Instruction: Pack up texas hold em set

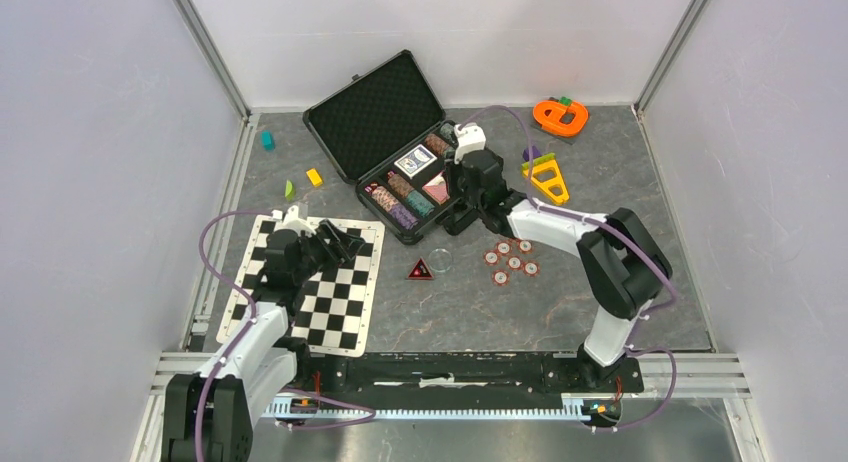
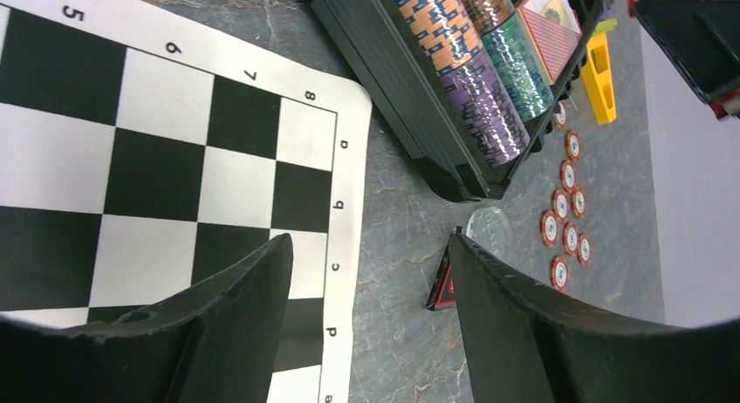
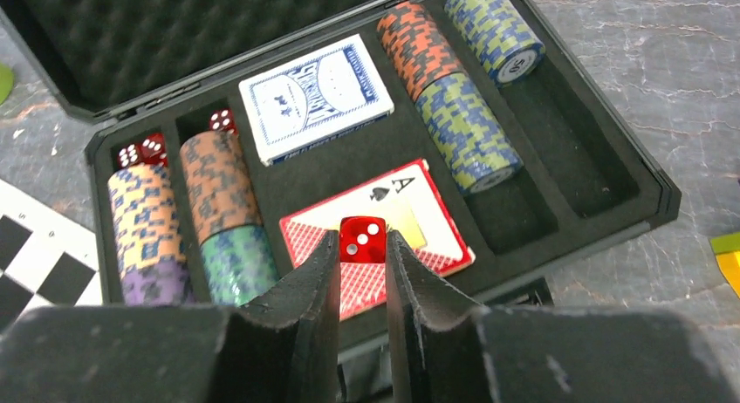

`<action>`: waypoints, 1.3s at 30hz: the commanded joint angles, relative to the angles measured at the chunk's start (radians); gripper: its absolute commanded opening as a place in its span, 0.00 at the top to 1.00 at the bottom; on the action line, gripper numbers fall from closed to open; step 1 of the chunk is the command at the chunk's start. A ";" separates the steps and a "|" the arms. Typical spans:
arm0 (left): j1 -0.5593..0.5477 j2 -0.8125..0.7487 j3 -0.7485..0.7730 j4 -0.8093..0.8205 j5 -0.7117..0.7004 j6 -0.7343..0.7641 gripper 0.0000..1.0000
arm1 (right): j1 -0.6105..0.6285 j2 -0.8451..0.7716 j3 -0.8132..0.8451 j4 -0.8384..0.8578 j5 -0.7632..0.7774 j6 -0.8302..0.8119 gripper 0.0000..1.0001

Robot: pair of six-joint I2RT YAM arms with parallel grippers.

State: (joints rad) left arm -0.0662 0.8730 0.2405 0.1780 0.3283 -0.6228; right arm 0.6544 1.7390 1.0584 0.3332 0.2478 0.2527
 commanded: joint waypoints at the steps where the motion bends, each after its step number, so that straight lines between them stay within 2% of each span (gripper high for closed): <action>1: -0.003 0.008 -0.004 0.083 0.058 0.041 0.27 | -0.033 0.077 0.123 -0.003 -0.026 0.022 0.85; 9: -0.003 0.022 -0.005 0.092 0.056 0.039 0.27 | -0.114 0.187 0.240 0.003 0.014 0.007 0.85; 22: -0.003 0.059 0.002 0.110 0.074 0.035 0.26 | -0.223 0.384 0.458 -0.044 -0.023 0.006 0.83; 24: -0.004 0.059 0.002 0.110 0.074 0.035 0.26 | -0.229 0.408 0.482 -0.059 -0.033 0.007 0.79; 25: -0.003 0.059 0.002 0.110 0.074 0.034 0.26 | -0.233 0.418 0.492 -0.069 -0.044 0.015 0.72; 27: -0.004 0.059 0.002 0.110 0.073 0.035 0.26 | -0.236 0.422 0.488 -0.077 -0.073 0.018 0.46; 29: -0.004 0.061 0.002 0.112 0.074 0.035 0.25 | -0.238 0.401 0.457 -0.080 -0.057 0.038 0.37; 33: -0.005 0.061 0.002 0.112 0.075 0.035 0.25 | -0.256 0.338 0.377 -0.042 -0.040 0.047 0.33; 39: -0.006 0.055 -0.001 0.112 0.077 0.035 0.25 | -0.318 0.304 0.345 -0.067 -0.076 0.033 0.35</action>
State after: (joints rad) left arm -0.0666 0.9340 0.2379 0.2420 0.3771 -0.6231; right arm 0.3931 2.1216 1.4265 0.2607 0.1814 0.2913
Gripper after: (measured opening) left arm 0.746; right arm 0.655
